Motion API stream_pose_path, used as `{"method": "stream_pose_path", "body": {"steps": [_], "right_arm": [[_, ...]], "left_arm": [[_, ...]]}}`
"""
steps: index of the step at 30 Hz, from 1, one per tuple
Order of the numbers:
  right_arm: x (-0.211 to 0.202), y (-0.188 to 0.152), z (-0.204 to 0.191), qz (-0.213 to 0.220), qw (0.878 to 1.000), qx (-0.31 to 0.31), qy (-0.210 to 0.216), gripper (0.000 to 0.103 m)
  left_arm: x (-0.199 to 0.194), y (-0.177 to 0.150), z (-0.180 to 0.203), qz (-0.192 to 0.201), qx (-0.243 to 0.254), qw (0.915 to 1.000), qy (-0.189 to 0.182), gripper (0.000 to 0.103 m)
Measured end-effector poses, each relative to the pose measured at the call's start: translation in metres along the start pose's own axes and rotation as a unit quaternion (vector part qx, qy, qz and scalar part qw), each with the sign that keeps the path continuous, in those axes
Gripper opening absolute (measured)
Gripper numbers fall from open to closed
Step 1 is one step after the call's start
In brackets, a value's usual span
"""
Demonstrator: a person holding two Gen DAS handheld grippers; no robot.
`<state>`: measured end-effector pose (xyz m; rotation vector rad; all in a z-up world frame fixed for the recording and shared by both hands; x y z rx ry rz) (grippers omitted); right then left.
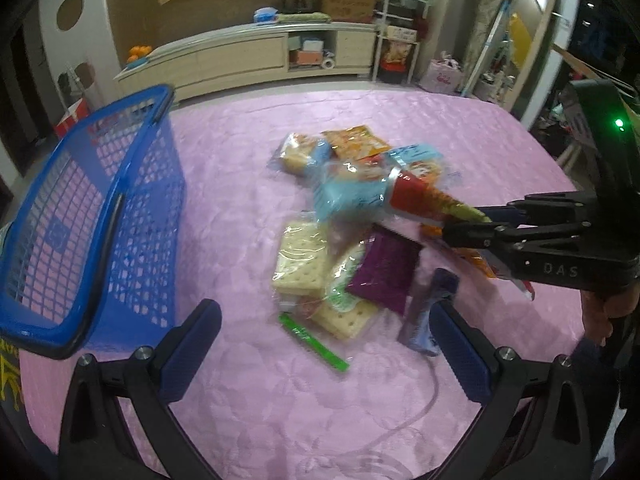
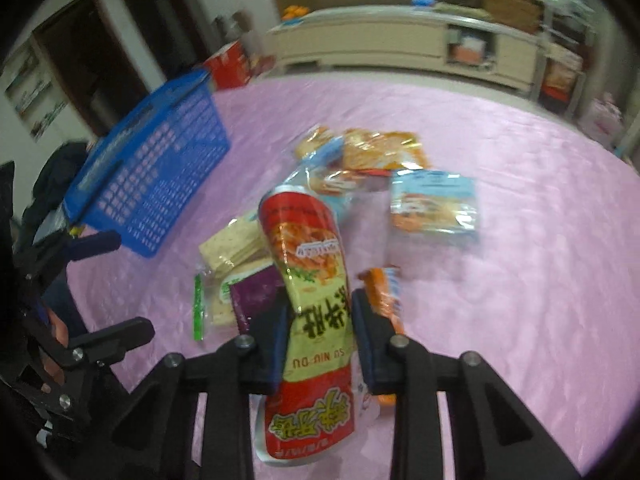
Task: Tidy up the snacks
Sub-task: 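Grasp the purple packet with the left gripper while the right gripper holds the pouch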
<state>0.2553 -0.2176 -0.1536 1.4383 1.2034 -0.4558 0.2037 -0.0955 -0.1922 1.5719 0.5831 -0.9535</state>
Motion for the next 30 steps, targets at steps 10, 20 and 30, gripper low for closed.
{"method": "stream_pose_path", "body": {"steps": [10, 20, 30], "right_arm": [[-0.034, -0.022, 0.027, 0.052, 0.993, 0.089, -0.063, 0.033], [-0.022, -0.032, 0.032, 0.051, 0.986, 0.095, -0.125, 0.033], [-0.008, -0.03, 0.029, 0.035, 0.988, 0.097, -0.111, 0.033]], "left_arm": [[0.015, 0.022, 0.035, -0.006, 0.102, 0.9944, -0.03, 0.103], [0.077, 0.031, 0.062, -0.071, 0.165, 0.9825, -0.048, 0.078], [0.107, 0.024, 0.066, -0.105, 0.178, 0.9768, -0.056, 0.054]]}}
Point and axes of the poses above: each gripper's, at about its wrist camera, not at the fingertips, and x roughly the way its jaws point, z to its right, y to its top, the point moved 6 cm from there along x, roughly the way its jaws point, and after that the axes turned 8 degrees about x, right-handed, at the moved point
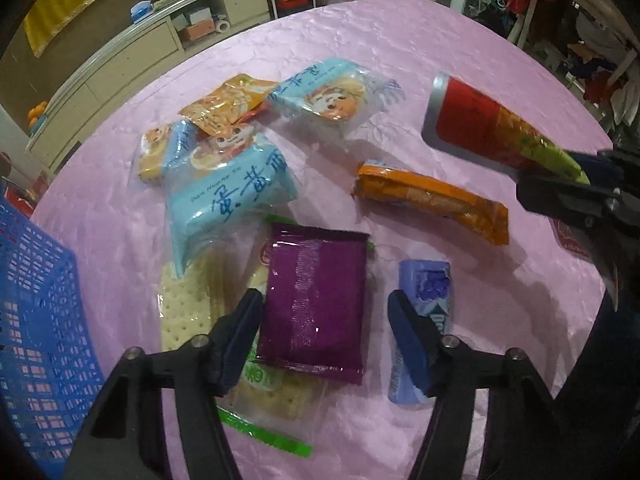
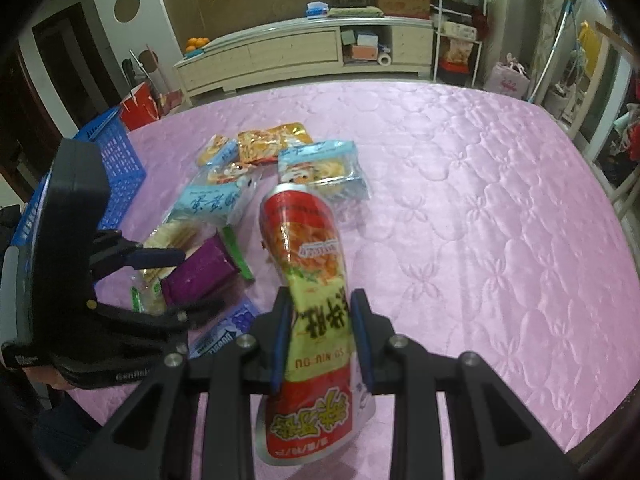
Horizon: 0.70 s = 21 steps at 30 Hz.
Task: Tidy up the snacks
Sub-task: 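Grasp the purple packet with the left gripper while the right gripper holds the pouch, then carry both snacks over the blue basket and open both grippers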
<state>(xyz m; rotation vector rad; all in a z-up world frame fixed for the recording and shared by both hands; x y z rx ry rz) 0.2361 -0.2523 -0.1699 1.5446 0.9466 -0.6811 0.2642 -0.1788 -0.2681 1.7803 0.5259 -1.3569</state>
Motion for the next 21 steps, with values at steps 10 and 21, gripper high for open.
{"method": "stream_pose_path", "body": {"steps": [10, 21], "right_arm": [[-0.019, -0.002, -0.019, 0.003, 1.0, -0.004, 0.014, 0.033], [-0.08, 0.019, -0.086, 0.058, 0.997, -0.048, 0.036, 0.033]], "left_arm": [[-0.021, -0.008, -0.015, 0.021, -0.026, 0.9995, 0.001, 0.046], [-0.125, -0.027, -0.039, 0.113, -0.064, 0.9913, 0.022, 0.046]]}}
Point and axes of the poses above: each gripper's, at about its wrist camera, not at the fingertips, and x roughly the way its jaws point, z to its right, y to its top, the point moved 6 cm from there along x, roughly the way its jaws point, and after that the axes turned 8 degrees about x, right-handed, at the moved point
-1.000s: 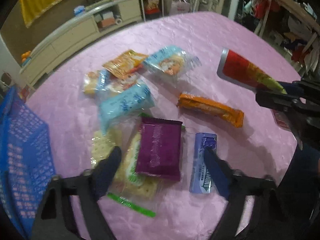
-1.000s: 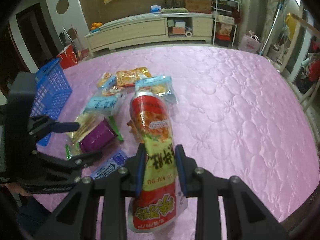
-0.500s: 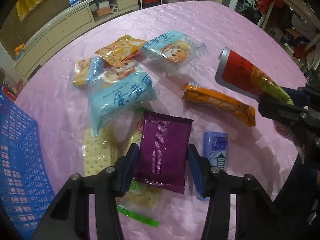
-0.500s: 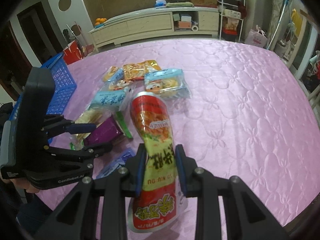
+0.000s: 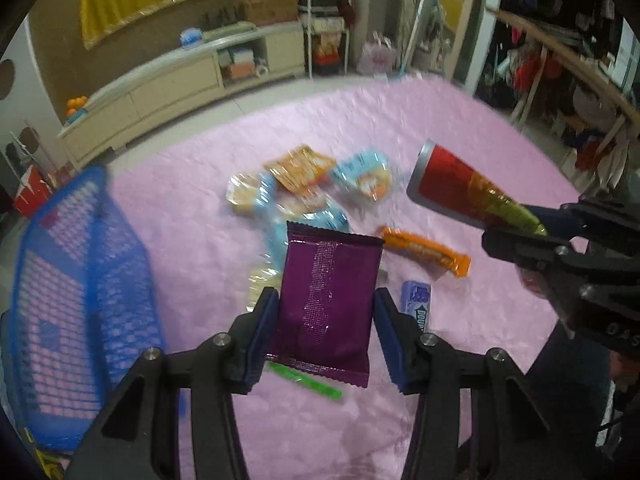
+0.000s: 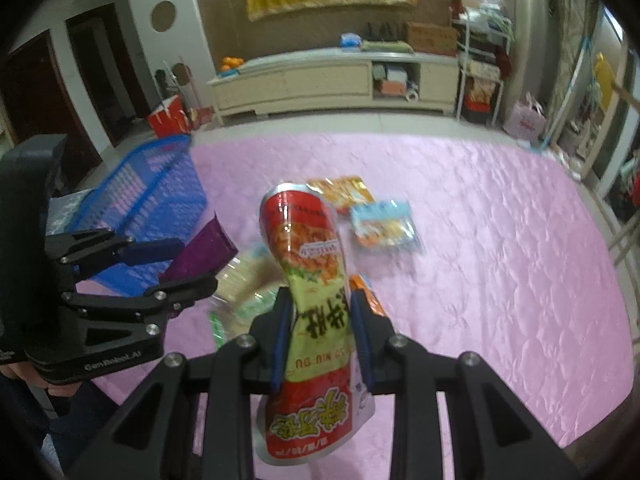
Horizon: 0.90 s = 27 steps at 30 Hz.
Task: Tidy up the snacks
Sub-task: 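Carry both snacks over the blue basket and open both grippers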
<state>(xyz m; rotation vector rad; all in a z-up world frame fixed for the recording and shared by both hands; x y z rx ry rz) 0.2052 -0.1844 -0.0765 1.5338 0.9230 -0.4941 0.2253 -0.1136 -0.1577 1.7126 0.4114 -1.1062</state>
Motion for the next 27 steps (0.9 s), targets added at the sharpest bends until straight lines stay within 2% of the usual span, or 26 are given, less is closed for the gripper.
{"method": "stream_pose_path", "body": {"steps": [7, 14, 19, 27], "right_arm": [[-0.015, 0.019, -0.066, 0.02, 0.999, -0.034, 0.037, 0.033], [-0.006, 0.023, -0.125, 0.017, 0.995, -0.064, 0.069, 0.033], [0.005, 0.024, -0.166, 0.001, 0.993, -0.073, 0.094, 0.033], [0.045, 0.022, -0.206, -0.039, 0.992, -0.082, 0.09, 0.033]], "left_arm": [[-0.069, -0.015, -0.045, 0.041, -0.027, 0.9981, 0.038, 0.046], [-0.096, -0.043, -0.103, 0.046, -0.055, 0.9947, 0.074, 0.046], [-0.108, -0.065, -0.13, 0.043, -0.071, 0.9923, 0.092, 0.046], [-0.119, -0.095, -0.176, 0.037, -0.102, 0.9898, 0.092, 0.046]]}}
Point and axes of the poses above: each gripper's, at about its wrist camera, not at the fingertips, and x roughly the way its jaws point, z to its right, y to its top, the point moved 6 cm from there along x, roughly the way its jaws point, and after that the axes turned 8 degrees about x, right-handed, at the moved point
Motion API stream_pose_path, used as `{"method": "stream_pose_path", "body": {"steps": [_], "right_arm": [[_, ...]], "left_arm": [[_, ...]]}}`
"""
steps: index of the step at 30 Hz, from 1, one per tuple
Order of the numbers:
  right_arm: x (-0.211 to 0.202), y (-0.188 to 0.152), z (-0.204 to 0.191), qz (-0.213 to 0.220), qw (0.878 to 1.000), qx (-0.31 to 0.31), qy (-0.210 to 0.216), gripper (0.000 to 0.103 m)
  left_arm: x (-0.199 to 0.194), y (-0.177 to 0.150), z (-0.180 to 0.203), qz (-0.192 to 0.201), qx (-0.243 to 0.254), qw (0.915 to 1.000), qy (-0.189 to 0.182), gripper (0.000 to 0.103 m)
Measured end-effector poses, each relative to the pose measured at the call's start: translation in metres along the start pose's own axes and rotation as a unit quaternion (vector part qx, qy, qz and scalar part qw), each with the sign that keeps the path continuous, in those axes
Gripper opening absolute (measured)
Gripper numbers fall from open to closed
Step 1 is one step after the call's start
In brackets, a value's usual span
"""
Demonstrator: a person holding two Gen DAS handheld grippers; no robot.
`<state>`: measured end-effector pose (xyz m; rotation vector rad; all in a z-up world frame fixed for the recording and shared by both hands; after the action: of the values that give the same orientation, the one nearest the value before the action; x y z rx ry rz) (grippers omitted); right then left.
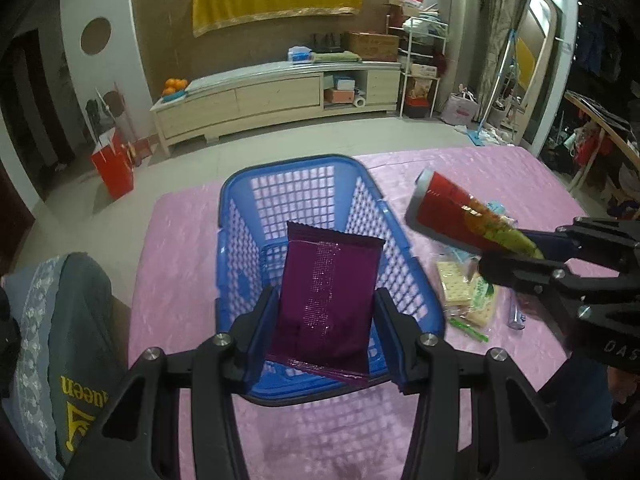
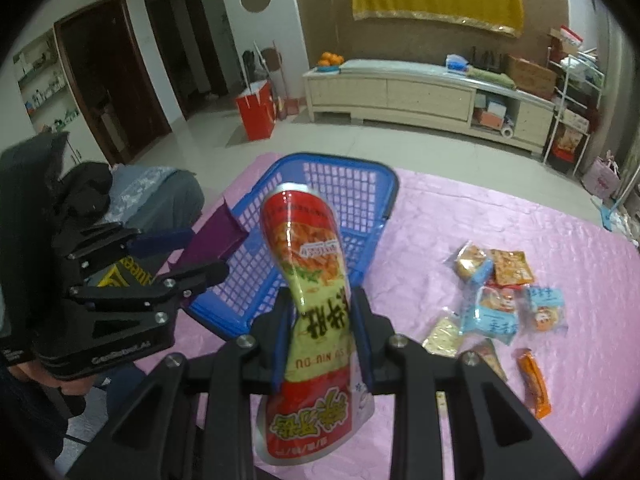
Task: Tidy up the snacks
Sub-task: 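Carry both snacks over the blue basket and open both grippers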
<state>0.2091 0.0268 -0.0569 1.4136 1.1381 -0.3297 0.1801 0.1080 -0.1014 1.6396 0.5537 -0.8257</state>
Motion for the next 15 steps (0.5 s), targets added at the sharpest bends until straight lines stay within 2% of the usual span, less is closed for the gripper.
{"method": "stream_pose_path", "body": {"steps": [11, 15], "right_arm": [[0.039, 0.006, -0.022, -0.056, 0.998, 0.006, 0.005, 0.034], [0.044, 0.006, -0.021, -0.055, 0.998, 0.001, -0.003, 0.035]], "left_arm": [[0.013, -0.02, -0.031, -0.008, -0.041, 0.9991, -0.006, 0.046], [0.018, -0.023, -0.036, -0.011, -0.049, 0.9986, -0.016, 0.046]]}}
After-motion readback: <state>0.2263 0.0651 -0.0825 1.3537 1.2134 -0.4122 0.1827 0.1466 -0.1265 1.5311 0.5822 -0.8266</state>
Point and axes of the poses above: each gripper's, at about its wrist camera, not at the fingertips, and x roughly the way its jaws point, z to its right, y to its top, the point moved 6 cm from there along x, roughly the way its jaws point, and after that the axes turned 8 degrees about x, right-handed, at the moved point
